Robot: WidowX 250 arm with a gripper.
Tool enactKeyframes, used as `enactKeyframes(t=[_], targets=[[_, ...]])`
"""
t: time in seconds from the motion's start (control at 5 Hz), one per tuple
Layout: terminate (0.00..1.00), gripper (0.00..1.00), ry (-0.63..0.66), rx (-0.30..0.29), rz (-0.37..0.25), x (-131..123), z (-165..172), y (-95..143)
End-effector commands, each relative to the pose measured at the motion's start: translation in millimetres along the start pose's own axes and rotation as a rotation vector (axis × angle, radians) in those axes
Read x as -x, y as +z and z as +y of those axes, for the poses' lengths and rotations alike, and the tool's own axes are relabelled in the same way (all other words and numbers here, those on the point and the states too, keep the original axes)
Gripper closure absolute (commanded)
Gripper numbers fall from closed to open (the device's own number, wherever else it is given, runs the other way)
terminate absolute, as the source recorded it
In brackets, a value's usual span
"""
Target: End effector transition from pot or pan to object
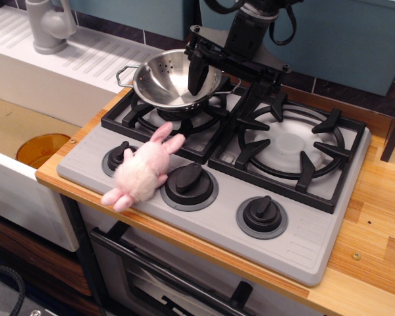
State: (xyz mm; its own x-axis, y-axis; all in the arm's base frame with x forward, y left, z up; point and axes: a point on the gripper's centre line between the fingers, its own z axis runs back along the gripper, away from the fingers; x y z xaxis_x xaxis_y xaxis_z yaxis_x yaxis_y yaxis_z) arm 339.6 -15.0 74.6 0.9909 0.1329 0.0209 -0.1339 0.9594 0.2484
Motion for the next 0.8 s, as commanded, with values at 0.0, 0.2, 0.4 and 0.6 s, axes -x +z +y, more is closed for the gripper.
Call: enactKeyframes(t=[0.0, 0.2, 0.4, 0.6], targets=[[0.0, 0.0, 0.0, 0.0, 0.0, 0.0, 0.0, 0.0], [0.0, 0.0, 0.016, -0.045, 0.017, 12.6, 8.0, 17.2], [0.0, 0.0, 0.038, -0.066, 0.023, 22.3, 9.0, 26.5], [0.0, 0.0, 0.047, -0.064, 0.015, 27.7, 5.9, 26.4]])
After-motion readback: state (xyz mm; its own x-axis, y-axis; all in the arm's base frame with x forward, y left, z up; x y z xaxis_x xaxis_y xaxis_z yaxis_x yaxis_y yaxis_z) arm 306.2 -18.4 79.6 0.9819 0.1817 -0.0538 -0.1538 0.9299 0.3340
